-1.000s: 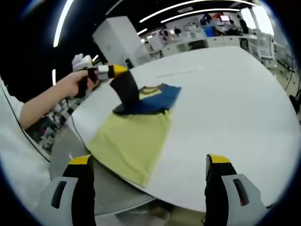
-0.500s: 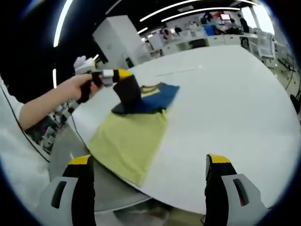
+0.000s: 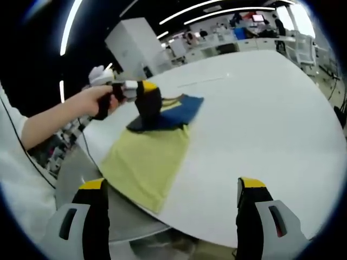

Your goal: Fold the garment on the visible template until the final outline fits inside the template.

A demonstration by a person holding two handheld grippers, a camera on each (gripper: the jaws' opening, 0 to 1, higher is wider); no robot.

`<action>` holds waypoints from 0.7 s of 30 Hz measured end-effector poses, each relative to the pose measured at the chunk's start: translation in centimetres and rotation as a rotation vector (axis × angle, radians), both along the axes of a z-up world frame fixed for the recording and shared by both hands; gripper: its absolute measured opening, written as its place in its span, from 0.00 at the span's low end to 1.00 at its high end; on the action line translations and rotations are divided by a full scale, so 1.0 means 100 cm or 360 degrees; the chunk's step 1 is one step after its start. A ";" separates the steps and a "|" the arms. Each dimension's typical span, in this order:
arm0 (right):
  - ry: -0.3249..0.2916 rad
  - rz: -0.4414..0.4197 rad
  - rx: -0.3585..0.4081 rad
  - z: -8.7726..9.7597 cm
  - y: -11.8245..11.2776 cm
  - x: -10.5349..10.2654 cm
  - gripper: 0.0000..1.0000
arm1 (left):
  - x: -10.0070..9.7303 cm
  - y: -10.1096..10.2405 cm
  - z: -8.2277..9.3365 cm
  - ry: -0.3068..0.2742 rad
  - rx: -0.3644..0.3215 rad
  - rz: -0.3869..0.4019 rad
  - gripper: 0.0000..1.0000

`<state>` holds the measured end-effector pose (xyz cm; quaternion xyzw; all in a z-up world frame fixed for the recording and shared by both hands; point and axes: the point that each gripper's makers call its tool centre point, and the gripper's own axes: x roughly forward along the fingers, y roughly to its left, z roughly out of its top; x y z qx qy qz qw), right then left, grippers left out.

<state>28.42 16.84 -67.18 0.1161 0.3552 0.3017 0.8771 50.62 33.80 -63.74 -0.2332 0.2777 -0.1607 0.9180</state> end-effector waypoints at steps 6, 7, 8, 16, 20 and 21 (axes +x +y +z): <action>0.0006 0.0008 0.0005 -0.002 0.002 0.002 0.98 | 0.002 -0.008 -0.007 0.0015 0.0009 0.0010 0.00; 0.0006 0.0010 0.0005 -0.003 0.002 0.002 0.98 | 0.002 -0.010 -0.010 0.0020 0.0018 0.0007 0.00; 0.0006 0.0011 0.0007 -0.003 0.003 0.002 0.98 | 0.002 -0.011 -0.013 0.0025 0.0022 0.0008 0.00; 0.0008 0.0005 0.0007 -0.004 0.003 0.005 0.98 | 0.003 -0.015 -0.035 0.0112 0.0019 0.0048 0.00; 0.0008 -0.0002 0.0007 -0.005 0.000 0.006 0.98 | 0.007 -0.017 -0.042 0.0141 0.0012 0.0056 0.00; 0.0009 -0.0004 0.0008 -0.005 0.000 0.006 0.98 | 0.007 -0.018 -0.043 0.0148 0.0004 0.0057 0.00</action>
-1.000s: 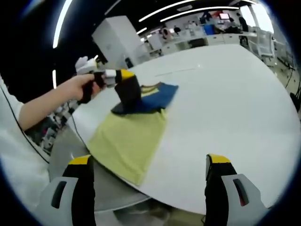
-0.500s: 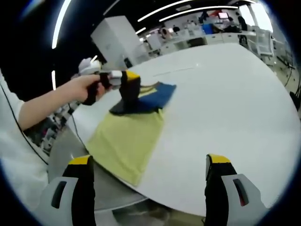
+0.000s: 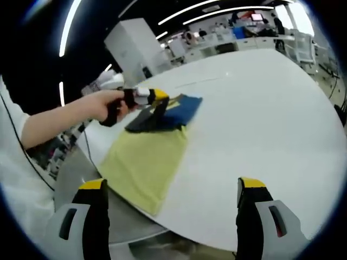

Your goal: Fold the garment on the visible template until the final outline fits inside the template.

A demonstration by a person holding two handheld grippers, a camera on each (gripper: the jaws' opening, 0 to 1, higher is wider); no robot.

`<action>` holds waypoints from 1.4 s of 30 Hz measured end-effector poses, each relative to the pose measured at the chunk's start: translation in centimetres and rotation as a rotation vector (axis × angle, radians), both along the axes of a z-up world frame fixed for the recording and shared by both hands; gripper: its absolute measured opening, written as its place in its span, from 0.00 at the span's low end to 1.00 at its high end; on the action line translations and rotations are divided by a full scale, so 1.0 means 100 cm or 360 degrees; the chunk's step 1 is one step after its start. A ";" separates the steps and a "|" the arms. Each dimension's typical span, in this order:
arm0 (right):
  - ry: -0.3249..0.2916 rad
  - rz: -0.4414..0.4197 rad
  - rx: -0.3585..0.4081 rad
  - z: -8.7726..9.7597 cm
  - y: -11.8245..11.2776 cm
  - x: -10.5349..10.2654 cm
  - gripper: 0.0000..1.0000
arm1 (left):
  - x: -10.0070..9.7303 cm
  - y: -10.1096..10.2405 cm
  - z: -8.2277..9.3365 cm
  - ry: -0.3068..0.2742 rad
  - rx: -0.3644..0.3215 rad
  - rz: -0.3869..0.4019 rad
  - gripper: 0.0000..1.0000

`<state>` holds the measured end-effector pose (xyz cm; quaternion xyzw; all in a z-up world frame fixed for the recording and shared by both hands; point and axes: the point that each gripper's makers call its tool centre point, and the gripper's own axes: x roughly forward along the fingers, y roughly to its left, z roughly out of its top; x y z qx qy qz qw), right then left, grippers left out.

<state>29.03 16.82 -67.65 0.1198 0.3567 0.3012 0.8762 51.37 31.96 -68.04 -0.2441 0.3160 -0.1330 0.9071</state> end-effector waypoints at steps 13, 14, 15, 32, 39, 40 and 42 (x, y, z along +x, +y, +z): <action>0.0020 -0.0013 0.0006 -0.005 -0.003 0.000 0.98 | -0.001 -0.021 -0.020 0.0068 -0.0009 -0.0070 0.00; 0.0020 -0.0014 0.0006 -0.005 -0.003 0.000 0.98 | -0.001 -0.022 -0.021 0.0071 -0.0006 -0.0073 0.00; 0.0021 -0.0016 0.0005 -0.005 -0.004 0.001 0.98 | -0.002 -0.023 -0.024 0.0082 -0.0009 -0.0080 0.00; 0.0043 -0.0033 0.0012 -0.011 -0.004 0.003 0.98 | -0.014 -0.041 -0.040 0.0167 -0.0051 -0.0154 0.00; 0.0042 -0.0027 0.0014 -0.011 -0.002 0.006 0.98 | -0.025 -0.045 -0.046 0.0187 -0.0044 -0.0201 0.00; 0.0042 -0.0027 0.0015 -0.011 -0.002 0.006 0.98 | -0.026 -0.045 -0.047 0.0194 -0.0045 -0.0204 0.00; 0.0044 -0.0023 0.0013 -0.012 -0.001 0.006 0.98 | -0.029 -0.044 -0.051 0.0216 -0.0053 -0.0204 0.00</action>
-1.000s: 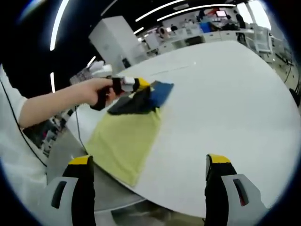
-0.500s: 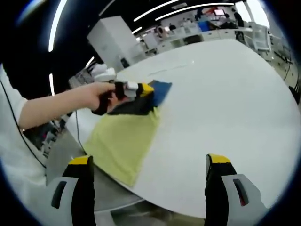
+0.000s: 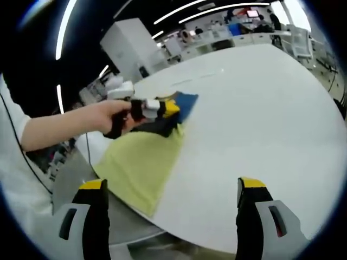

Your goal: Fold the garment on the visible template until the final outline fits inside the template.

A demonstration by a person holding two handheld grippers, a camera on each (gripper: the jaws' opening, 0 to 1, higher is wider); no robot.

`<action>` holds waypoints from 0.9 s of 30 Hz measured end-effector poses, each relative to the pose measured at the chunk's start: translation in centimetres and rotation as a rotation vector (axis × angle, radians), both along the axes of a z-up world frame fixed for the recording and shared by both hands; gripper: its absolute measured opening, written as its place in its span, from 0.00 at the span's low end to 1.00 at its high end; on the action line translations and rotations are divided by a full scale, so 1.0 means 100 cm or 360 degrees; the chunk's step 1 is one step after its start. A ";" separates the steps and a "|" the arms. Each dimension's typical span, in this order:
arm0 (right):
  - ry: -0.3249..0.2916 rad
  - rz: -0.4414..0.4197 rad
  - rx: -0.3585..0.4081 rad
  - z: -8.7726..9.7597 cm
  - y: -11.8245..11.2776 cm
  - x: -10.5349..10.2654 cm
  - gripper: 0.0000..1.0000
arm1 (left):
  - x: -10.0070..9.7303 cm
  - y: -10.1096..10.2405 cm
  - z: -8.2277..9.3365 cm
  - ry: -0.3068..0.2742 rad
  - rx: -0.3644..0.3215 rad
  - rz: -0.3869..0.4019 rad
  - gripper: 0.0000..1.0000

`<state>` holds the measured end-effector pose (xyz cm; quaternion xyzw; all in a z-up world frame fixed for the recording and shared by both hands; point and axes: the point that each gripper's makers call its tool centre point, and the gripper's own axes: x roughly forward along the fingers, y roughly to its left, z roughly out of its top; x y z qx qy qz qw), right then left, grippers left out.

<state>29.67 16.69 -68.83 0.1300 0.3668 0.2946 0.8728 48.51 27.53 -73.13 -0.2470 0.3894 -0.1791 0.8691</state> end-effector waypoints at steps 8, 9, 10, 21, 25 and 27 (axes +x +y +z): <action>0.0001 0.0004 -0.0007 -0.001 0.000 0.001 0.98 | -0.006 -0.005 -0.007 0.0069 -0.0018 -0.0021 0.00; 0.0001 0.0003 -0.0007 -0.001 -0.001 0.001 0.98 | -0.006 -0.006 -0.008 0.0071 -0.0019 -0.0026 0.00; 0.0001 -0.0001 -0.0007 -0.001 -0.001 0.000 0.98 | -0.009 -0.011 -0.008 0.0085 -0.0044 -0.0062 0.00; 0.0003 -0.0018 -0.0008 -0.001 -0.005 0.000 0.98 | -0.018 -0.007 -0.009 0.0025 0.0038 -0.0127 0.00; 0.0001 -0.0004 -0.0006 -0.001 -0.001 0.001 0.98 | -0.020 0.003 -0.008 0.0008 0.0062 -0.0124 0.00; -0.0002 0.0004 -0.0002 0.000 0.002 0.002 0.98 | -0.022 0.007 -0.009 -0.0023 0.0106 -0.0162 0.00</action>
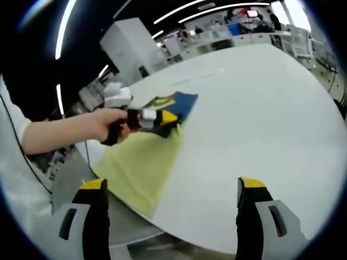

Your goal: Fold the garment on the visible template until the final outline fits inside the template.

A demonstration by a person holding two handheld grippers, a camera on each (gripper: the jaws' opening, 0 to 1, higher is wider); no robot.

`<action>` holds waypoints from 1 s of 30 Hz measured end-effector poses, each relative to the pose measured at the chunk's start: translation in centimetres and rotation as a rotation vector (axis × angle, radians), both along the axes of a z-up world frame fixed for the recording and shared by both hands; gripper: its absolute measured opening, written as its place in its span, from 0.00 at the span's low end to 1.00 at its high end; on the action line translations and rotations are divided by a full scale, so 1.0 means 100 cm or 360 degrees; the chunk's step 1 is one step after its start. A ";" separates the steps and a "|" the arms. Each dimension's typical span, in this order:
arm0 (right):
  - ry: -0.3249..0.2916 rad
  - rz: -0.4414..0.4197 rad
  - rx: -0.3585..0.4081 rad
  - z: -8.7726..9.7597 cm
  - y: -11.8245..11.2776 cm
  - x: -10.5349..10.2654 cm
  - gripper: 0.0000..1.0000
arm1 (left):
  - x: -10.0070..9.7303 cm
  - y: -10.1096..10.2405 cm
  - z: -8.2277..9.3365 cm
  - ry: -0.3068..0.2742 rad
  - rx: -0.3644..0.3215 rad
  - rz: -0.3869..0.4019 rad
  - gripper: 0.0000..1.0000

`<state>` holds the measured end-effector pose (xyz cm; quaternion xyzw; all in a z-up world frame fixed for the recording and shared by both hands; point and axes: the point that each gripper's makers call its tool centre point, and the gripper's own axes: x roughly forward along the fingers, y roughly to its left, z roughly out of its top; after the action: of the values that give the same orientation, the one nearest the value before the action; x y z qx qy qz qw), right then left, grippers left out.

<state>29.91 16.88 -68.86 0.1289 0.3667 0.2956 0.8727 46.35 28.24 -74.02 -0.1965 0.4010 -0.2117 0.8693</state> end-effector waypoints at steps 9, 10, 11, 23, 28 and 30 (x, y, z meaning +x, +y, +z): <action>-0.0010 0.0026 0.0000 0.003 0.004 0.002 0.98 | -0.009 0.013 0.004 -0.0101 0.0113 -0.0086 0.00; -0.0012 0.0028 0.0000 0.003 0.004 0.002 0.98 | -0.010 0.016 0.004 -0.0115 0.0140 -0.0098 0.00; -0.0013 0.0028 0.0001 0.003 0.004 0.002 0.98 | -0.011 0.018 0.004 -0.0138 0.0168 -0.0117 0.01; -0.0014 0.0056 0.0006 0.004 0.011 0.000 0.98 | -0.036 0.025 -0.005 -0.0179 0.0290 -0.0241 0.13; -0.0012 0.0059 0.0005 0.004 0.010 -0.001 0.98 | -0.037 0.024 -0.012 -0.0217 0.0378 -0.0313 0.17; -0.0008 0.0058 0.0001 0.003 0.009 -0.002 0.98 | -0.037 0.022 -0.013 -0.0234 0.0415 -0.0339 0.19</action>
<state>29.70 17.77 -68.52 0.1216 0.3668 0.3118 0.8680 42.66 30.41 -75.32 -0.0225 0.3790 -0.2625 0.8871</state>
